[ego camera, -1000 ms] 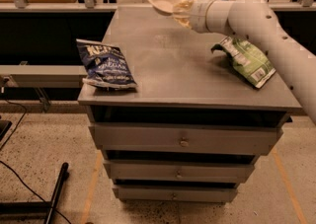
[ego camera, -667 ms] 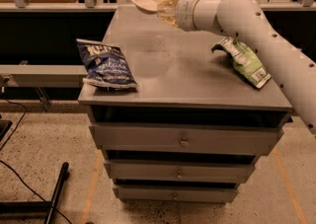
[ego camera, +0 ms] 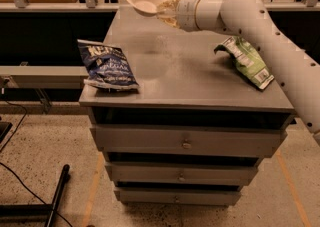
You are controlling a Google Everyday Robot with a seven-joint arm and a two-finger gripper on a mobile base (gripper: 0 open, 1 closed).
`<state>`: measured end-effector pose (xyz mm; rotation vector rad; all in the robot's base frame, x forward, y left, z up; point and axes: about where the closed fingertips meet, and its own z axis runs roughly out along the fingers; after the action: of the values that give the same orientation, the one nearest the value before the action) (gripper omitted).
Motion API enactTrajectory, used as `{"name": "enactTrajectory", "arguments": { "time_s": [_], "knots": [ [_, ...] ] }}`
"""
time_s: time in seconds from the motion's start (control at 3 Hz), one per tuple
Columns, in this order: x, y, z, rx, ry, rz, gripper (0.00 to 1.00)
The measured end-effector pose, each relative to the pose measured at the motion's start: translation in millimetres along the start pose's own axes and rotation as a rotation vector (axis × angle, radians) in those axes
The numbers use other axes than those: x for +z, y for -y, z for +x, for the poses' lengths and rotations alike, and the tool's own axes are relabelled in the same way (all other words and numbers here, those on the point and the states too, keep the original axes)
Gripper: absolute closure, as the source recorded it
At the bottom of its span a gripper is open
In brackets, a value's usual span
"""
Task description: Move paper bowl near blue chip bag
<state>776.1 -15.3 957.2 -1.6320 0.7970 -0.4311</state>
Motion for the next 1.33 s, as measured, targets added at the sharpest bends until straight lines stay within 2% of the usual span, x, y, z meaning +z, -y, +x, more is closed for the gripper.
{"name": "enactTrajectory", "arguments": {
  "time_s": [0.33,0.67,1.0,1.33],
  "knots": [
    [17.9,9.5,-19.8,-0.117,0.137,-0.030,1.00],
    [29.1,5.0,-35.3,-0.271,0.230,-0.114,1.00],
    [25.8,-14.3,-46.1,-0.293,0.289,-0.185,1.00],
    [28.9,-20.3,-43.8,-0.284,0.295,-0.202,1.00]
  ]
}}
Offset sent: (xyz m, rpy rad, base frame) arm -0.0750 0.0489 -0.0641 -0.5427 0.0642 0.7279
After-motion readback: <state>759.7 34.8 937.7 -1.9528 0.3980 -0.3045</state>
